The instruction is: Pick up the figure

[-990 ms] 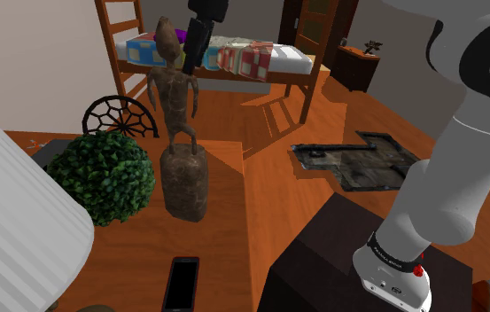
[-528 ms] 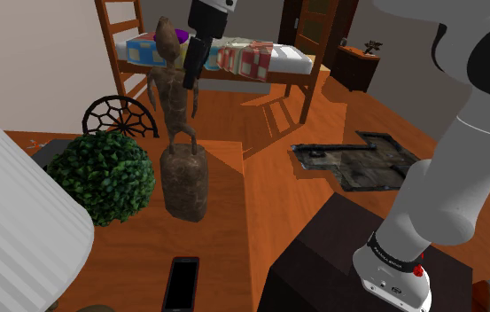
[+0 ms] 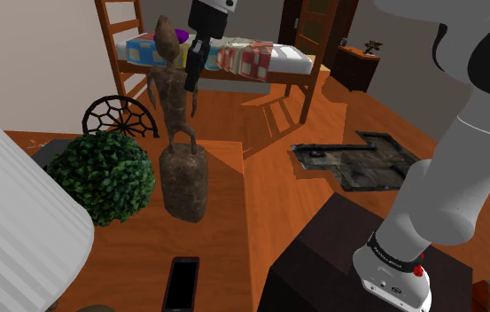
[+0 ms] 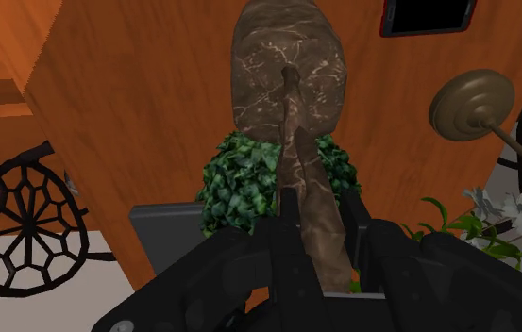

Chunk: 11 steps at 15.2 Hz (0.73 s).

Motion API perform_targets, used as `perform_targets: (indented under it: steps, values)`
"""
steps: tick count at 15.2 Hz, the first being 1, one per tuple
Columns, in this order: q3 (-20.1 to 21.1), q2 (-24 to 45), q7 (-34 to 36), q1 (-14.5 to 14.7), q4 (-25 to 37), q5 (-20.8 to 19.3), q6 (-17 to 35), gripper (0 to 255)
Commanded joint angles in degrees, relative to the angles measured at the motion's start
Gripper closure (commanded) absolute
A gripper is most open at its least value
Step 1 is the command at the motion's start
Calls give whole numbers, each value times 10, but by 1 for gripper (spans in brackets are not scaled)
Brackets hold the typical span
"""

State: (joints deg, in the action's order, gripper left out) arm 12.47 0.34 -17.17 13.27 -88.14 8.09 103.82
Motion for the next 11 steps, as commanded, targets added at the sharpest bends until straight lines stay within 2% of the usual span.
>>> perform_targets:
  steps: [1,11]
  values:
    - [0,1,0,0,0,0,0,255]
    - [2,31,14,2,108,-9,-78,255]
